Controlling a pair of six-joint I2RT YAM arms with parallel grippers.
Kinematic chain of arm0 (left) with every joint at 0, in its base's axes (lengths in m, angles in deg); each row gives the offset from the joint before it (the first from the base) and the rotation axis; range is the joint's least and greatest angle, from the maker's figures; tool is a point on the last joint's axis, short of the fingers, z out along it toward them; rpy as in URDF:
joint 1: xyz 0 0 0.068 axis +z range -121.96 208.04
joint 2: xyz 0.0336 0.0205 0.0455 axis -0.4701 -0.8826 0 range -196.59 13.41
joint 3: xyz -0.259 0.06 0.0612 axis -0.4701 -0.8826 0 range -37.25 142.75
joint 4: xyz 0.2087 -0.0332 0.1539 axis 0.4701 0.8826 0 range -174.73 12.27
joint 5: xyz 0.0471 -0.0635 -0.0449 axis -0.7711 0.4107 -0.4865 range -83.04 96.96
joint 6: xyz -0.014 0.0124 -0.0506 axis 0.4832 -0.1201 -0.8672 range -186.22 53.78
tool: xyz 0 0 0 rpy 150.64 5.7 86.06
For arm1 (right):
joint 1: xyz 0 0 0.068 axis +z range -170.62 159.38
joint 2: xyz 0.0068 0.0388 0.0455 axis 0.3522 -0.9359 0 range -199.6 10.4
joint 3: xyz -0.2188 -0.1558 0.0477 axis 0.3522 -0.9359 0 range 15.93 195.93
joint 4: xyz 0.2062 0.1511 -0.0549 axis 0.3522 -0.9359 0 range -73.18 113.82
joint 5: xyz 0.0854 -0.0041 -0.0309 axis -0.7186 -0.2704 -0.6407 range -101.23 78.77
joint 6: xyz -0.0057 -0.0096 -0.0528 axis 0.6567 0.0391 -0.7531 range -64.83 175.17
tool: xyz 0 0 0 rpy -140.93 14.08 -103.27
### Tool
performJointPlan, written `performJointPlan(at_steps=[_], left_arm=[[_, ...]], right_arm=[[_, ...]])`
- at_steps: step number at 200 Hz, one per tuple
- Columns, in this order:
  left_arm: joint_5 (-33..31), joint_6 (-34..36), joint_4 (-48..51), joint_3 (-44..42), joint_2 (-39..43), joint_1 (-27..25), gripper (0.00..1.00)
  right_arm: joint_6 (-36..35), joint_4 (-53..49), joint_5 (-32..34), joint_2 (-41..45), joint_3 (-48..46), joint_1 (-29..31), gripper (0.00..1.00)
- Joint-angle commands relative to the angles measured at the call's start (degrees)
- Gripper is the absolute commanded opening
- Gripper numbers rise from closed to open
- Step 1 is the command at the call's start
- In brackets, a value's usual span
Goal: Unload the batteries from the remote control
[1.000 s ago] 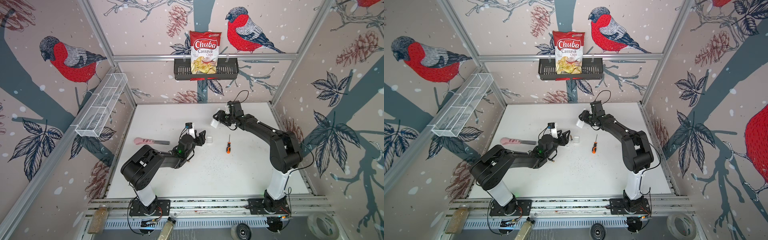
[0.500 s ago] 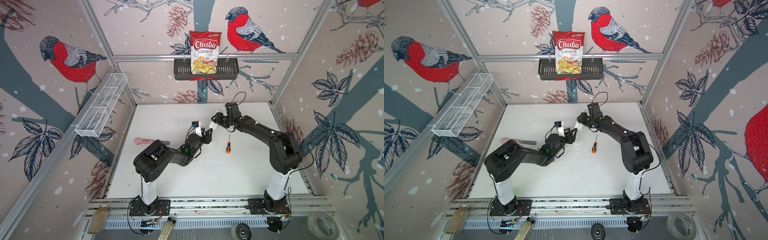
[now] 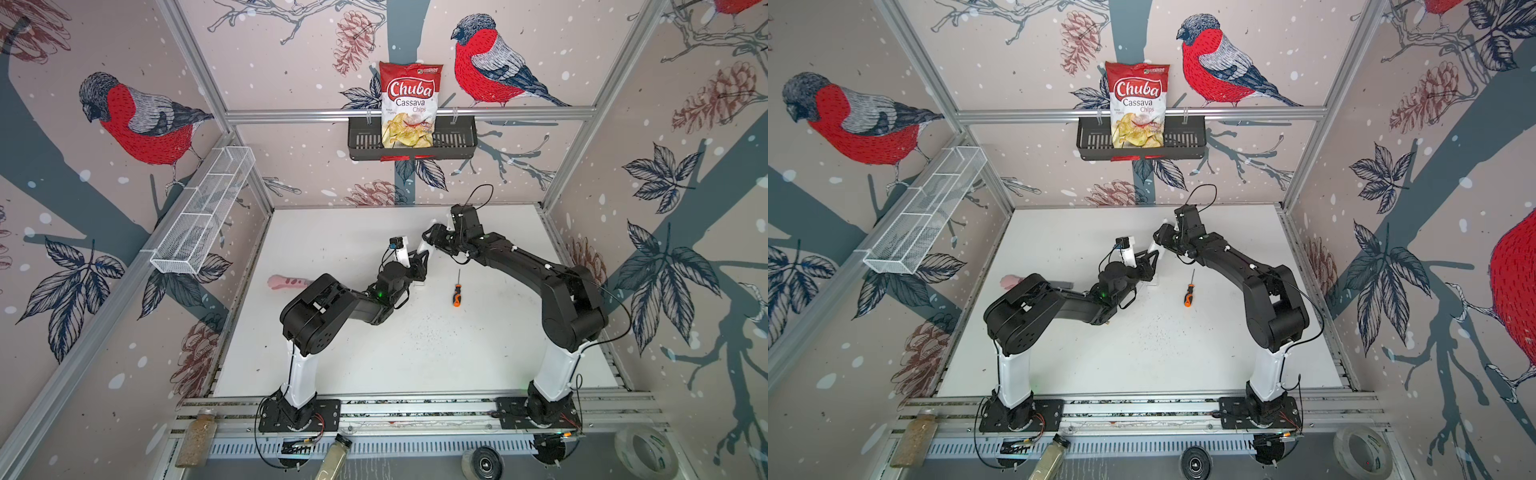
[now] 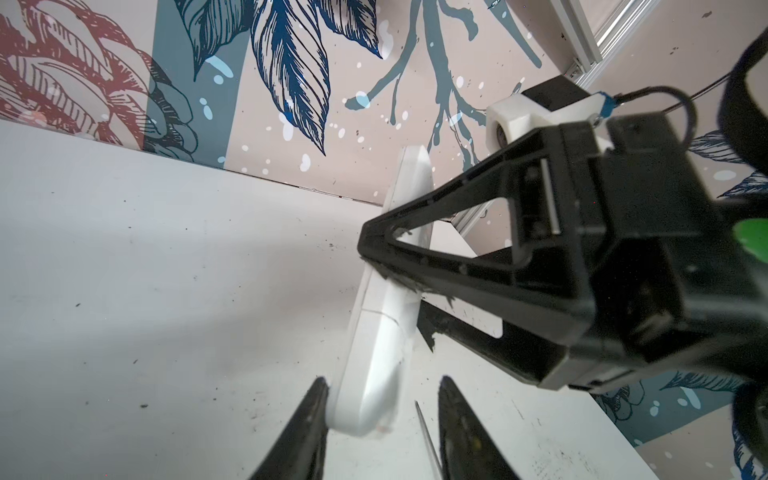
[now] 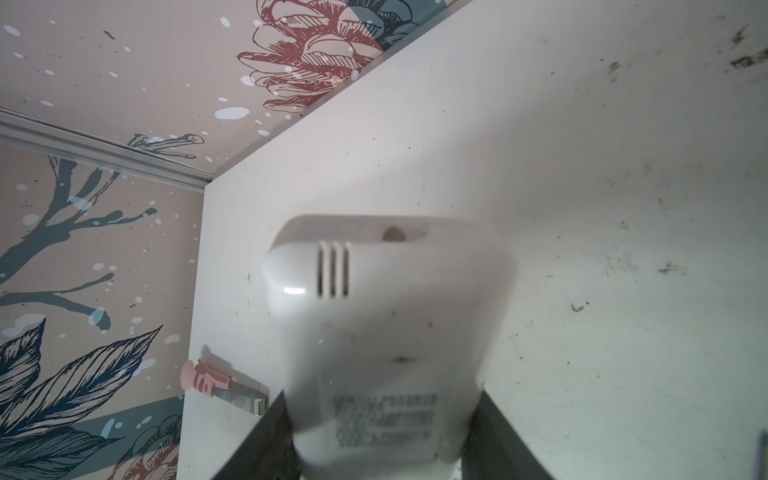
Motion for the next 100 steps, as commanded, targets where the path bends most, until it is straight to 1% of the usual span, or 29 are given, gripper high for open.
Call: performJointPlan(at_steps=[1,41,70,100], left_arm=[[0.81,-0.09,-1.31,1.17,-0.71,0.0,0.4],[0.63,0.29,-0.14,2.45,-1.16,0.18,0.39],[0.93,0.09,0.24,3.16,-1.6,0.45,0.31],[1.31,0.12,0.38,3.36,-1.91,0.54,0.27]], right_arm=[[-0.36,2.39,-0.82,1.26,-0.37,0.25,0.47],[-0.47,3.1,-1.3,1.34,-1.17,0.23,0.46],[-0.67,3.04,-1.75,1.16,-0.83,0.23,0.46],[-0.89,2.97,-2.05,0.91,-0.61,-0.18,0.45]])
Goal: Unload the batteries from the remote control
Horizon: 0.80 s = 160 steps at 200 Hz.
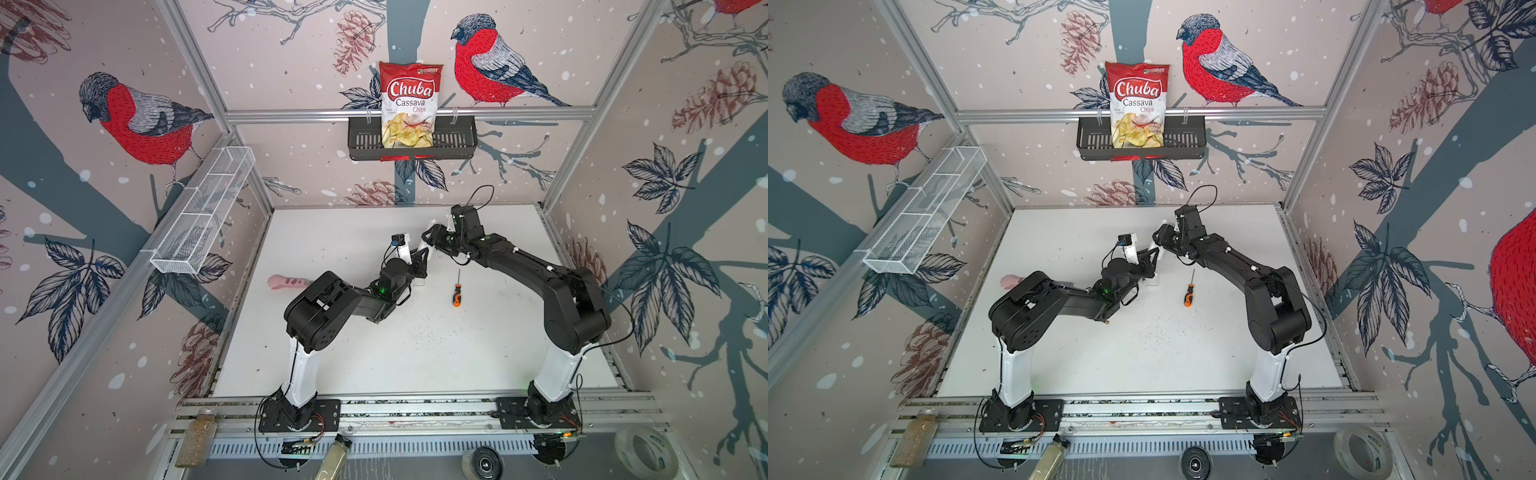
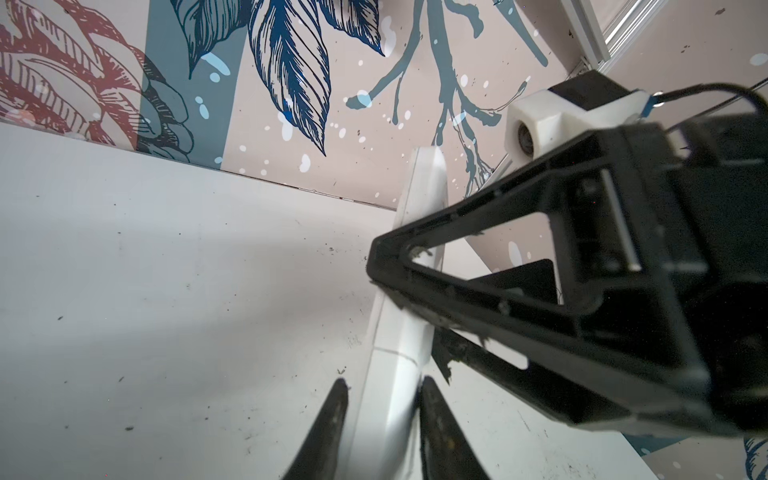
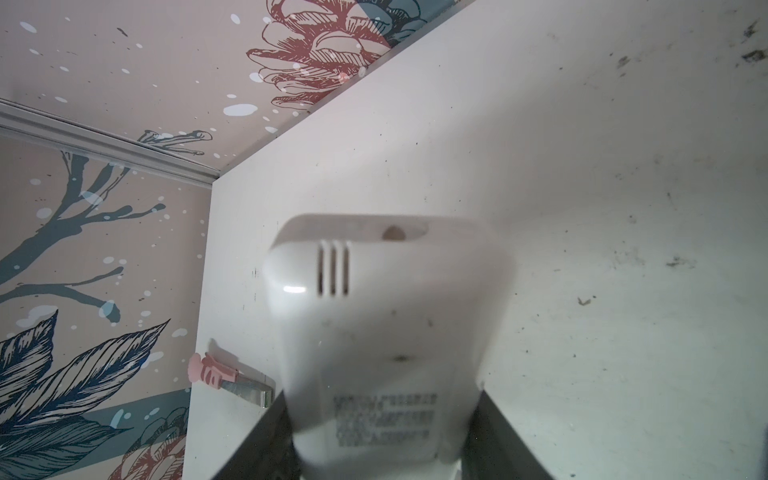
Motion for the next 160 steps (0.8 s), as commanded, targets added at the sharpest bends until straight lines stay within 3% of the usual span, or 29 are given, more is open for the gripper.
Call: performJointPlan(at_steps=[1,82,160], left_arm=[[0.89,0.19,-1.03,0.36,-0.27,0.06,0.27],[4.14,1.48,-3.72,-1.25,-0.31,0.06,0.27],[4.8,1.78,-5.72,-4.16,1.14,0.06,0.32]], right_arm=[[-0.71,2.32,-1.57,0.08,0.36,-0.26,0.45],[-1.24,1.76,-4.32,-1.33,1.56,-1.45,0.42],[-1.06,2.02,-4.35,-1.73,1.83,-1.63,0.4]])
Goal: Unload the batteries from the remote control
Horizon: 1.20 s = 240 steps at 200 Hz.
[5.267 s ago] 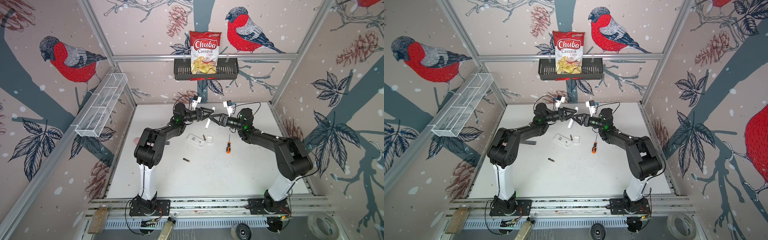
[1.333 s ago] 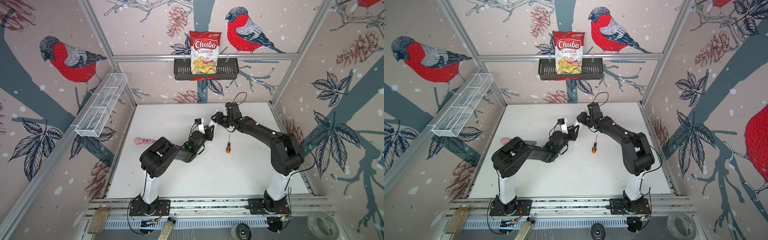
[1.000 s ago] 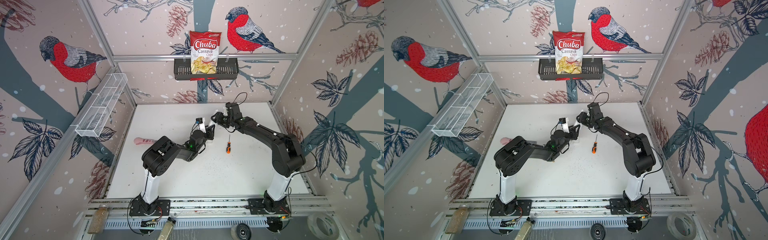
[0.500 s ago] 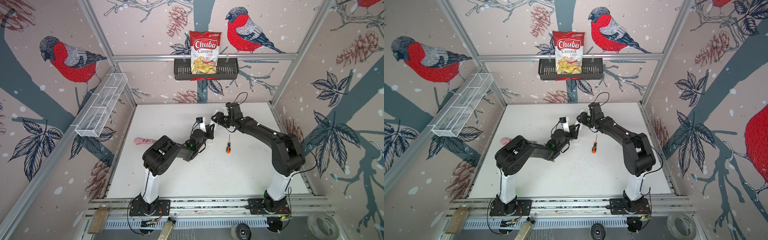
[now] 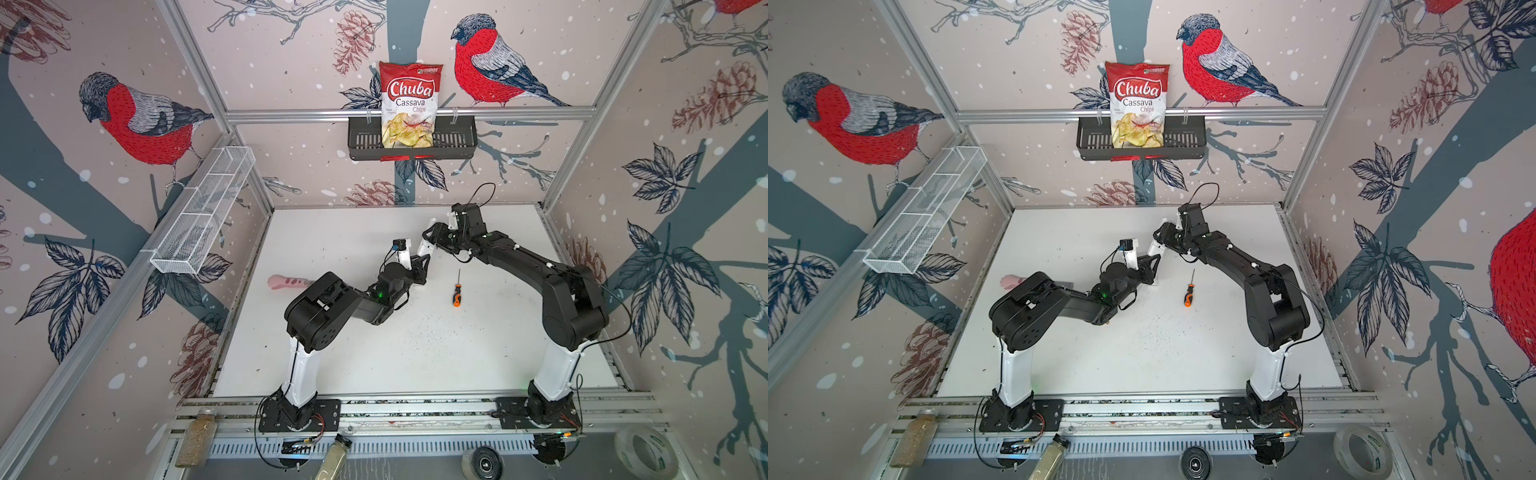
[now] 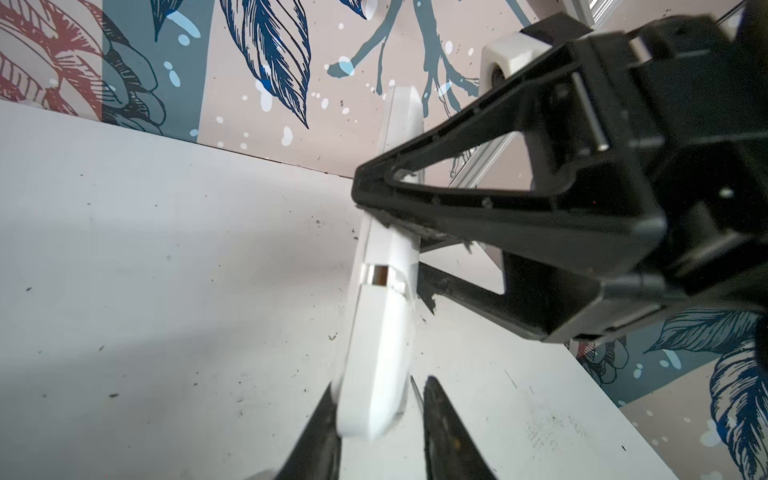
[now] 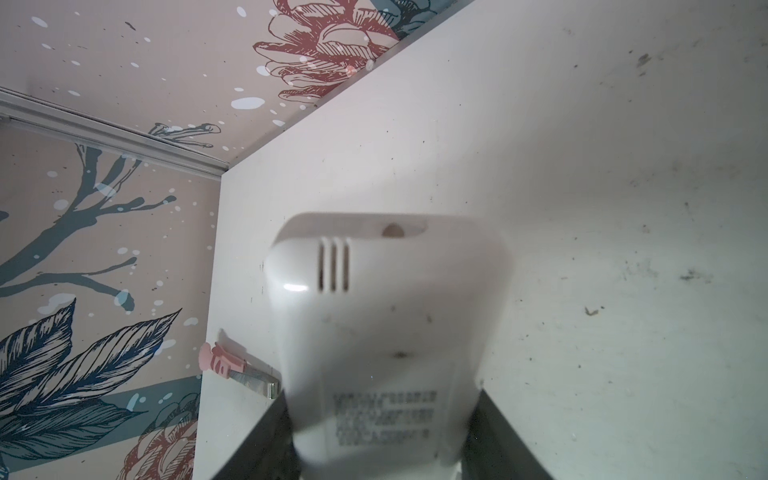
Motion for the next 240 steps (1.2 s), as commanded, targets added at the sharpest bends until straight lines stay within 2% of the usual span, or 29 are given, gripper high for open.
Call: performJointPlan(at_steps=[1,65,207,240], left_arm=[[0.46,1.16,-3.64,-0.75,0.92,-0.01,0.32],[1.45,0.75,-5.24,-2.36,2.08,-0.1,0.24],[1.21,0.26,-4.5,-1.1,1.48,-0.1,0.23],[1.53,0.35,-4.02,-0.23,1.12,-0.1,0.2]], right_arm=[[0.05,2.53,-0.43,-0.25,0.23,0.02,0.4],[0.27,3.11,-0.14,-0.94,0.08,0.1,0.39],[0.45,3.84,0.22,-0.53,-0.82,0.67,0.38],[0.38,3.85,0.18,-0.44,-1.06,0.62,0.38]])
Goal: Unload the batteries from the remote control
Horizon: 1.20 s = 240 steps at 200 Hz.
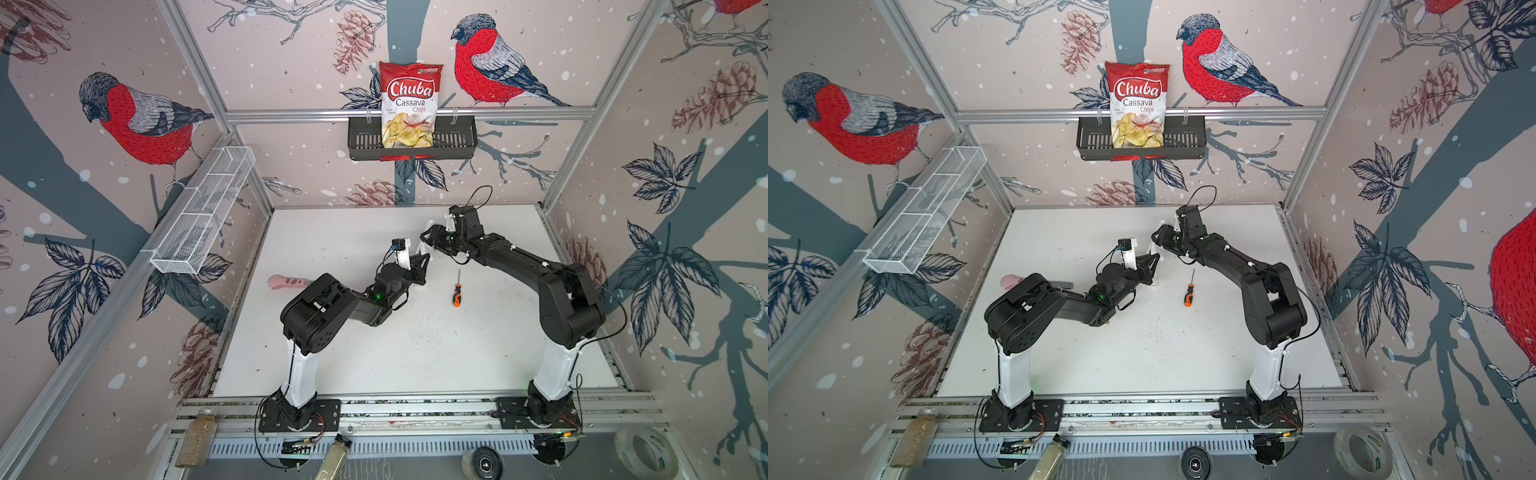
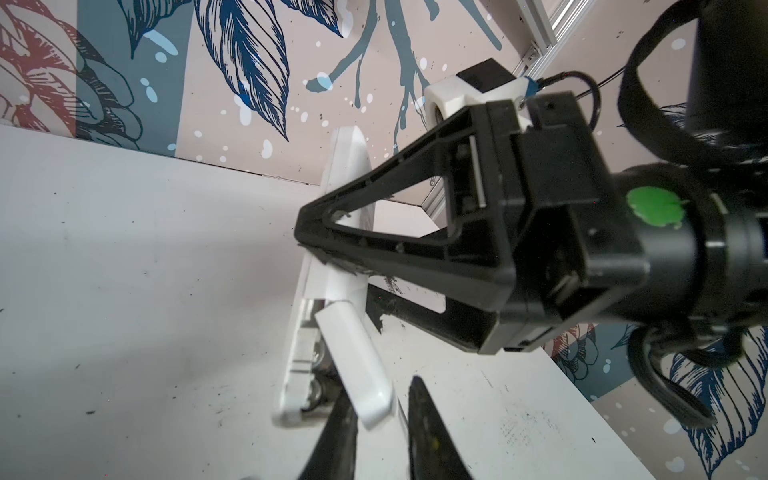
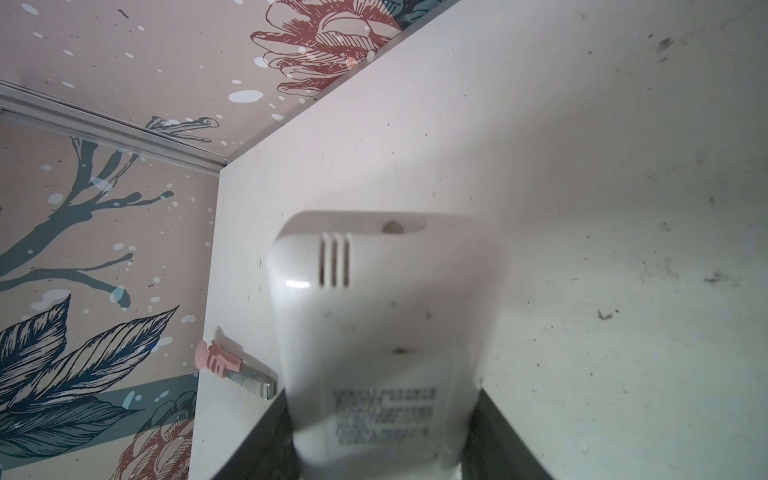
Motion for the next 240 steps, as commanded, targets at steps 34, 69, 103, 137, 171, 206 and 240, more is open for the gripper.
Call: performJointPlan(at_steps=[34,69,103,137,171,206,240], left_arm=[[0.67,0.51,-1.6,0.69,0.24,-0.08,0.15],[0.69,0.77,-1.55,0.28,1.01,-0.08,0.14],[1.19,0.73,-1.94,-0.34,1.63,-0.08,0.13],[1.7,0.78,-2.12,-1.37,3.35,-0.25,0.13],[1.47,1.59,-1.64,-3.83,6.54,-0.52,0.13],[-0.06,4.19,1.31,-6.57,11.83,-0.52,0.13],[-0.3,4.96,3.14,-7.69,14.33,-0.43,0.13]], right_arm=[[0.12,1.4,0.28,0.63,-0.34,-0.26,0.38],[0.03,1.45,0.25,0.34,-0.52,-0.43,0.38],[-0.06,1.36,0.24,0.25,-0.61,-0.66,0.38],[-0.23,1.21,0.16,0.23,-0.61,-1.21,0.38],[-0.74,0.92,0.03,-0.01,-0.82,-2.14,0.38],[-1.46,0.52,0.07,0.21,-1.47,-3.65,0.38],[-2.48,-0.58,-0.21,-0.07,-1.14,-3.87,0.38]])
